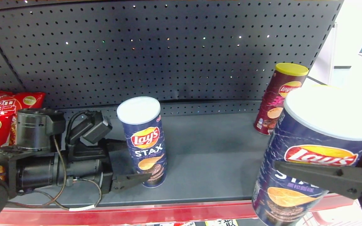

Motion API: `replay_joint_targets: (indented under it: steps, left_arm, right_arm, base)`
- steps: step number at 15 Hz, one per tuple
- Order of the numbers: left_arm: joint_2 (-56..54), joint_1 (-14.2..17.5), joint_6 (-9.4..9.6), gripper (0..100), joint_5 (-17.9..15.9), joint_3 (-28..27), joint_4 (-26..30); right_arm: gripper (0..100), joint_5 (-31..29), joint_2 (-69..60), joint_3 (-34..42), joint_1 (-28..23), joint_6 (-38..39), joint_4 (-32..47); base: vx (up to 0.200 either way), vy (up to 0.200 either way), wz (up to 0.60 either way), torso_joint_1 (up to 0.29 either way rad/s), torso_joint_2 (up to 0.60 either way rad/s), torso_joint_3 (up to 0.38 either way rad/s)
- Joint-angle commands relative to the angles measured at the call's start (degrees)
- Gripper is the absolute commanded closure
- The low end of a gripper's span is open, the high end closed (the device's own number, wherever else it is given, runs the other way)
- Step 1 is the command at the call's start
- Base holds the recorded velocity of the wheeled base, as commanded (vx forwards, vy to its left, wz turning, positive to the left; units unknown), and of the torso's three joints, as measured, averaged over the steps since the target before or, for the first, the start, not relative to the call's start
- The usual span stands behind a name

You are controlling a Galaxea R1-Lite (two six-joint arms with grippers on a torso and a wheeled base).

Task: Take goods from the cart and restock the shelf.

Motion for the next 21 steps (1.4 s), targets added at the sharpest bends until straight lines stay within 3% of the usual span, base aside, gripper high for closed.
replay_joint_targets:
  steps: [1,5,6,7,9,11,13,15,16,19,20,21]
  left_arm:
    - [-4.0,3.1,-0.01,0,-0.1,1.5,0.0]
    - [-11.5,8.0,-0.44,0,0.3,3.2,0.1]
    - [-16.6,11.5,-1.41,0,2.4,3.5,0.1]
    - [-21.2,15.4,-4.58,0,3.7,3.7,0.0]
    - [-30.1,23.6,-8.35,0,6.1,4.8,0.1]
    - [-39.6,30.9,-9.50,0,10.8,10.1,0.5]
    - [-51.4,36.7,-10.20,0,11.6,20.7,0.5]
    - [-59.7,39.6,-10.73,0,11.6,26.6,0.9]
    - [-63.8,39.7,-11.96,0,12.1,28.9,2.4]
    - [-82.7,39.6,-12.57,0,14.4,31.1,22.6]
    - [-87.6,38.4,-12.66,0,14.1,31.1,28.0]
    - [-88.0,35.8,-13.45,0,13.8,30.6,29.8]
  right_arm:
    - [100,0.0,0.1,0.1,0.1,-0.1,0.0]
    - [100,0.0,0.1,0.4,0.0,-0.1,0.0]
    - [100,0.0,0.1,0.5,0.0,-0.1,0.0]
    - [100,0.0,0.2,0.5,0.0,-0.1,0.0]
    - [100,0.2,0.3,0.5,0.0,0.0,-0.1]
    - [100,0.4,0.5,0.1,-0.1,0.0,-0.1]
    - [100,0.5,0.5,0.2,-0.3,0.1,-0.1]
    - [100,0.3,0.5,0.3,-1.8,0.1,-0.1]
    - [100,0.2,0.6,0.1,-2.5,0.1,-0.1]
    - [100,0.0,0.7,-0.5,-3.7,0.3,-0.9]
    - [100,0.0,0.8,-0.7,-3.7,0.3,-0.9]
    - [100,0.1,0.8,-0.8,-3.7,0.3,-0.9]
  base:
    - [0.000,0.000,0.00,0.000,0.00,0.000]
    - [0.000,0.000,0.00,0.000,0.00,0.000]
    - [0.000,0.000,0.00,0.000,0.00,0.000]
    - [0.000,0.000,0.00,0.000,0.00,0.000]
    - [0.000,0.000,0.00,0.000,0.00,0.000]
    - [0.000,0.000,0.00,0.000,0.00,0.000]
    - [0.000,0.000,0.00,0.000,0.00,0.000]
    - [0.000,0.000,0.00,0.000,0.00,0.000]
    - [0.000,0.000,0.00,0.000,0.00,0.000]
    - [0.000,0.000,0.00,0.000,0.00,0.000]
    - [0.000,0.000,0.00,0.000,0.00,0.000]
    - [0.000,0.000,0.00,0.000,0.00,0.000]
